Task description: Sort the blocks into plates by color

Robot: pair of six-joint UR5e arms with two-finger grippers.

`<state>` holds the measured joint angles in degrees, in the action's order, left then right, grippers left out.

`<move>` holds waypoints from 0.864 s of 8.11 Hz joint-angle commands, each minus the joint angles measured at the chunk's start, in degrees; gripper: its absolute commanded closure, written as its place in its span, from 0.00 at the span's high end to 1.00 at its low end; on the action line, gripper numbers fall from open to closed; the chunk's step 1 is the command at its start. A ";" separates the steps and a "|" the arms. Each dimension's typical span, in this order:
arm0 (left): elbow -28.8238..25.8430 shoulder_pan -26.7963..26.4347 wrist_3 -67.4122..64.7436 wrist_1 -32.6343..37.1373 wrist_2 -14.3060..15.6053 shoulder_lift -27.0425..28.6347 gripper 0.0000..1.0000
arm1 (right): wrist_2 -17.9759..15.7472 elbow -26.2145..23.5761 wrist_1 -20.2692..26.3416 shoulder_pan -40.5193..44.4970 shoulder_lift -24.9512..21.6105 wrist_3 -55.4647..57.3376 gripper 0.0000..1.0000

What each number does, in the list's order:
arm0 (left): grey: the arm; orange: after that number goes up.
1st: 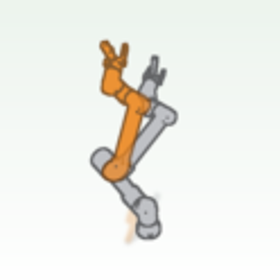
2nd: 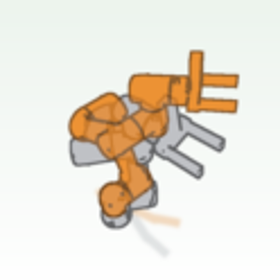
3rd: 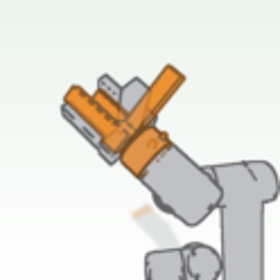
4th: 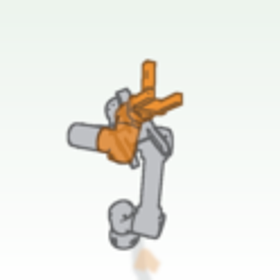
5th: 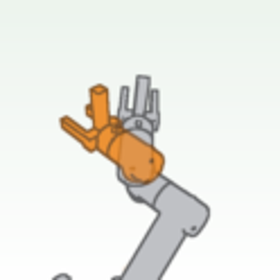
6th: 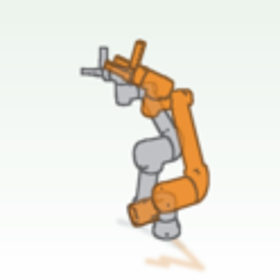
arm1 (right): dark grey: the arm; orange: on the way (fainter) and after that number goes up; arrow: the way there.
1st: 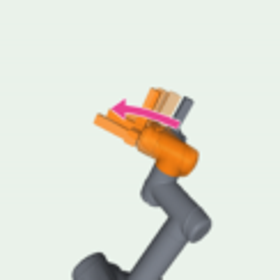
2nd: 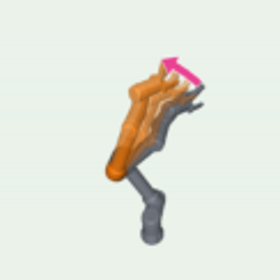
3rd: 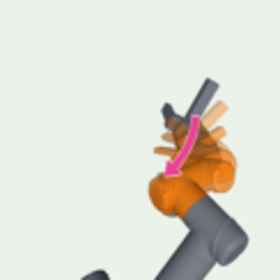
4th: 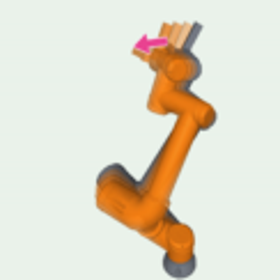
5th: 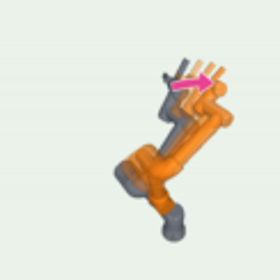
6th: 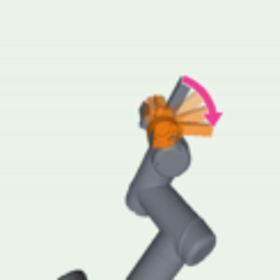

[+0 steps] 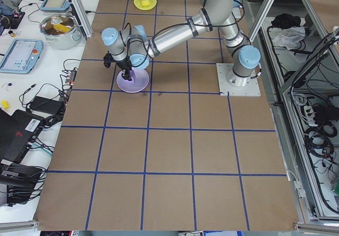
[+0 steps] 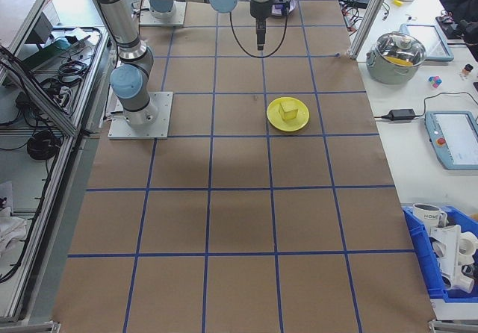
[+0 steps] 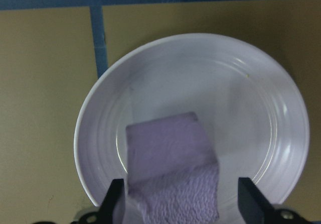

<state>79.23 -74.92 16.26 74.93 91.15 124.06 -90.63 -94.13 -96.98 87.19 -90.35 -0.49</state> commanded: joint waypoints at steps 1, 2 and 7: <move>0.14 -0.14 -0.09 -0.05 -0.27 -0.23 0.91 | -0.16 0.00 0.12 0.00 0.00 -0.04 1.00; -0.04 -0.14 -0.09 0.04 -0.27 -0.57 0.91 | -0.07 0.00 0.12 0.00 0.00 0.05 1.00; -2.05 -7.16 -5.71 9.69 0.87 -11.88 0.95 | -0.07 0.00 0.04 0.00 0.00 -0.04 1.00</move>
<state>78.27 -78.77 13.61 80.03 91.90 117.09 -90.63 -94.13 -96.89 87.19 -90.35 -0.48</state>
